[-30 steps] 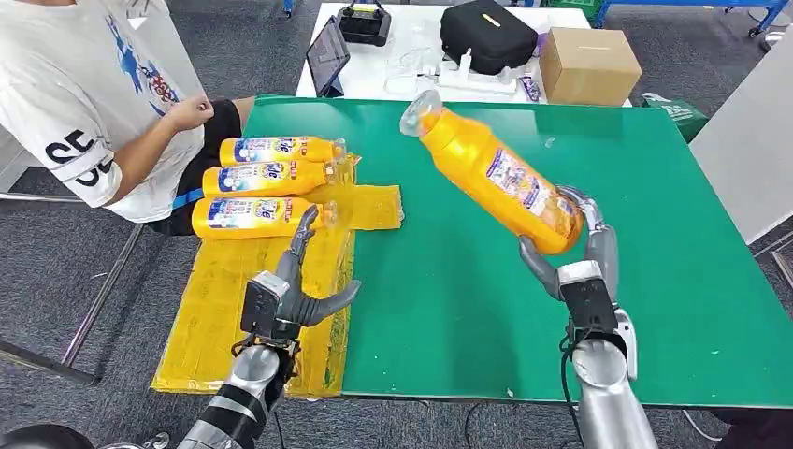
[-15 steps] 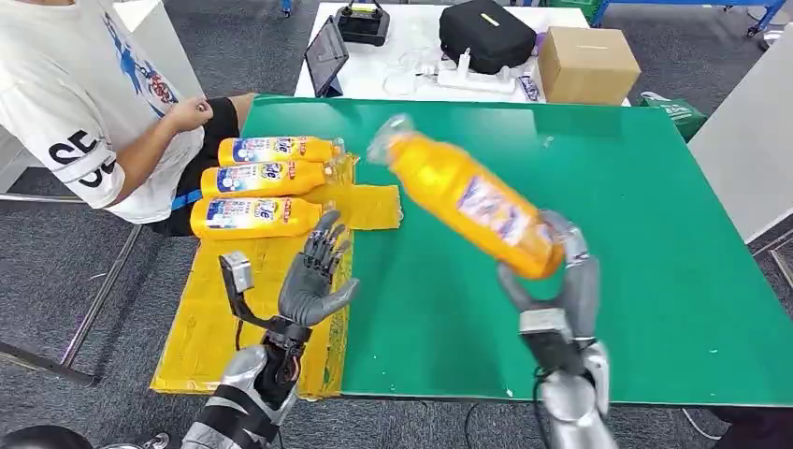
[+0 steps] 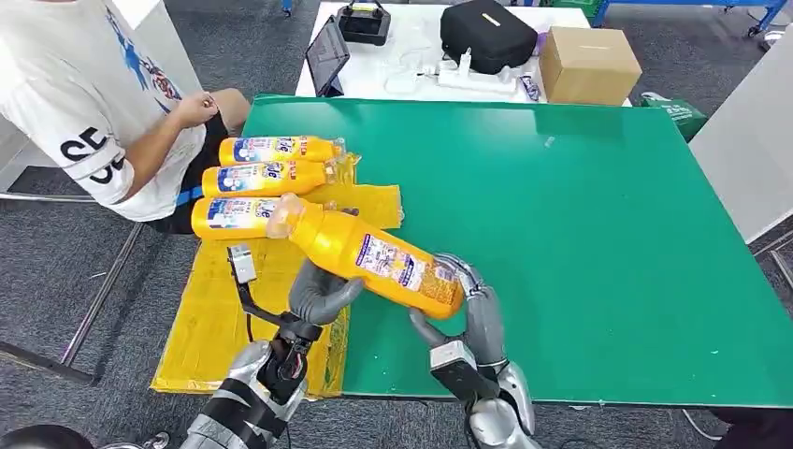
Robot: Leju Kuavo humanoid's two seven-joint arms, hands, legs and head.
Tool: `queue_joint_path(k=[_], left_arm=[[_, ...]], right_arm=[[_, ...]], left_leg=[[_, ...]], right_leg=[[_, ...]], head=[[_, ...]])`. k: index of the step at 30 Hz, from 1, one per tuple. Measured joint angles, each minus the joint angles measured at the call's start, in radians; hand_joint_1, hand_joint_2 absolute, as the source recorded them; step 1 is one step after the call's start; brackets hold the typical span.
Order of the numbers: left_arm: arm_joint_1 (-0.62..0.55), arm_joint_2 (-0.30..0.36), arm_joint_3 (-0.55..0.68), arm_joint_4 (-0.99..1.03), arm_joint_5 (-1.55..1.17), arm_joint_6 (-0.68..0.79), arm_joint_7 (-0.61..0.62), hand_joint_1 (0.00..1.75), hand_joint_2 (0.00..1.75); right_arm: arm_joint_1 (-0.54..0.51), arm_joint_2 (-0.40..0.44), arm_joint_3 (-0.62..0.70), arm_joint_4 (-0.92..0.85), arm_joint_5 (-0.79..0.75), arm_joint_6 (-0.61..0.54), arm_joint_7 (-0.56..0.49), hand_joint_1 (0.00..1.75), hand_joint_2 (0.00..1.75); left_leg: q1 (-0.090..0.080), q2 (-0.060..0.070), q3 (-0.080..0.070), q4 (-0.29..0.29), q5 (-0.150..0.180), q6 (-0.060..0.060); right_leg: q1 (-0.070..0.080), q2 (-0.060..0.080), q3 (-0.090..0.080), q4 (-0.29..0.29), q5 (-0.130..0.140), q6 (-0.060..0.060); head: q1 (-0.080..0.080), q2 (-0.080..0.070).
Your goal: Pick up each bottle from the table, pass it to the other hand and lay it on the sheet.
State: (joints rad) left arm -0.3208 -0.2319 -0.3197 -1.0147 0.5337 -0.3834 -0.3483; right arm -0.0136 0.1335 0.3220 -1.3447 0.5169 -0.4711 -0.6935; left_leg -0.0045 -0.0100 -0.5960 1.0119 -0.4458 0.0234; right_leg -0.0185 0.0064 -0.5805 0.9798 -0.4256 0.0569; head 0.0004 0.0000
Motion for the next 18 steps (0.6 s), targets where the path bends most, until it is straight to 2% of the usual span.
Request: queue_joint_path(k=[18], left_arm=[[0.000,0.001,-0.005,0.007,-0.025,0.036,-0.025,0.00,1.75]], right_arm=[[-0.005,0.009,0.016,0.045,-0.007,0.031,0.003,1.75,1.75]], left_leg=[[0.000,0.000,0.000,0.000,0.000,0.000]], right_leg=[[0.000,0.000,0.000,0.000,0.000,0.000]], head=[[0.000,0.000]])
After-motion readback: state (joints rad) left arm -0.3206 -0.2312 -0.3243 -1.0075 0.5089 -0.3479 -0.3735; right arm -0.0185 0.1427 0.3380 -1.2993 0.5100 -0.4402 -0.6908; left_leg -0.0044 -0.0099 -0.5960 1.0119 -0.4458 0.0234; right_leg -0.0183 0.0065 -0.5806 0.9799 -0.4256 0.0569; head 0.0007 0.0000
